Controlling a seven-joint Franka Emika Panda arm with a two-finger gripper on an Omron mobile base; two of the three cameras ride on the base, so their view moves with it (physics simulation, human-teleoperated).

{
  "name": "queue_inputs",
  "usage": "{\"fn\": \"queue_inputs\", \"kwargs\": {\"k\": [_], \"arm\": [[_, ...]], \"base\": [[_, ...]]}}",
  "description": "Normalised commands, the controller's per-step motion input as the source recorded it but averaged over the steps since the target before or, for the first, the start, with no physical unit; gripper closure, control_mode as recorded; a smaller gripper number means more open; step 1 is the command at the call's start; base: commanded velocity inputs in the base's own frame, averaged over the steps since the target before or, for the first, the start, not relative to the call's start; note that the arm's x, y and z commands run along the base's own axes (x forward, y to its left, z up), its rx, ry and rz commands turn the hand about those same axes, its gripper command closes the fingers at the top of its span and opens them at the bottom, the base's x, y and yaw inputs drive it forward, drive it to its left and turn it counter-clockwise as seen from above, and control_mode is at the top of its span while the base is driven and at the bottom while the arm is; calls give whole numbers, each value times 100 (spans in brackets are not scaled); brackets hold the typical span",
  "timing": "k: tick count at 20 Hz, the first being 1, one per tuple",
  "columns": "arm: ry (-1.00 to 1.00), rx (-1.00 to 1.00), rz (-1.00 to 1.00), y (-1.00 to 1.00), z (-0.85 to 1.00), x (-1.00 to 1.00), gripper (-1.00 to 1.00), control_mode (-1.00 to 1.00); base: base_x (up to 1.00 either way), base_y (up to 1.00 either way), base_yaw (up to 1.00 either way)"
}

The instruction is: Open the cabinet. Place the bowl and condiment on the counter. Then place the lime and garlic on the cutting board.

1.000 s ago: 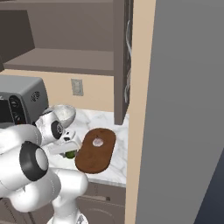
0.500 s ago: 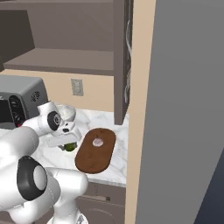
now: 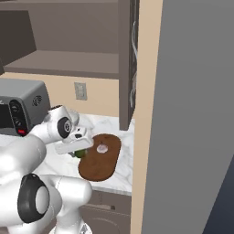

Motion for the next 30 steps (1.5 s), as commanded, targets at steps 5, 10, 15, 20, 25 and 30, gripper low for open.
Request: {"fn": "queue_inputs", "kwargs": {"k": [5, 10, 15, 20, 25, 30], "arm": [[0, 7, 12, -37, -10, 7, 100, -100], [0, 2, 15, -12, -31, 20, 100, -100], [0, 0, 14, -1, -26, 41, 100, -100], [0, 2, 12, -9, 0, 23, 100, -100], [0, 0, 9, -24, -1, 1, 100, -100], [0, 0, 6, -19, -13, -9, 100, -100]], "base": [[0, 0, 0], [0, 0, 0], [0, 0, 0], [0, 0, 0], [0, 0, 0], [0, 0, 0]]}}
